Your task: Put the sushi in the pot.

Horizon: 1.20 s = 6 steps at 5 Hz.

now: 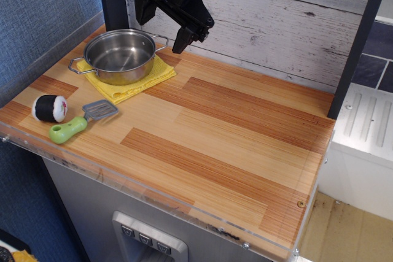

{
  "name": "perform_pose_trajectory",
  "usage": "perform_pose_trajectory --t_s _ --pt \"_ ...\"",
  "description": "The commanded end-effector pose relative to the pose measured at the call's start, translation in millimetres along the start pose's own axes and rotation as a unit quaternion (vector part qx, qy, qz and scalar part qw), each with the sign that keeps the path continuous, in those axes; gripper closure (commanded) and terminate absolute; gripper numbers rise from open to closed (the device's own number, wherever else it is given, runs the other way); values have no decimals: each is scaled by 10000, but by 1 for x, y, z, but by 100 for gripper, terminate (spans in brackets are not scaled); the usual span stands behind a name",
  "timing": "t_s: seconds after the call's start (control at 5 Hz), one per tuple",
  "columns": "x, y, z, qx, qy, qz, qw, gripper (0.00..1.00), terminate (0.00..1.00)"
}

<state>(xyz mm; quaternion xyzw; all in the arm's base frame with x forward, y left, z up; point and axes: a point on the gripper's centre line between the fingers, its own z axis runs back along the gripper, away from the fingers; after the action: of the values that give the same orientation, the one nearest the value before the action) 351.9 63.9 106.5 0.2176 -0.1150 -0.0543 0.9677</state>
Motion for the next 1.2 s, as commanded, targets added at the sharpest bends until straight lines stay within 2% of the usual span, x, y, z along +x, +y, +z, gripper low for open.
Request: perform_pose_trajectory --t_s 0.0,0.2,0.4,0.6,0.8,1.0 --pt "0 0 0 0 0 0 10000 0 0" --pt "-21 22 -3 88 150 171 9997 0 0" --pt "-36 43 2 298 309 368 9984 0 0" --pt "-45 53 11 353 342 629 9968 0 0" --pt "-60 59 4 263 479 821 9951 0 0" --pt "-76 58 -9 8 688 968 9929 0 0"
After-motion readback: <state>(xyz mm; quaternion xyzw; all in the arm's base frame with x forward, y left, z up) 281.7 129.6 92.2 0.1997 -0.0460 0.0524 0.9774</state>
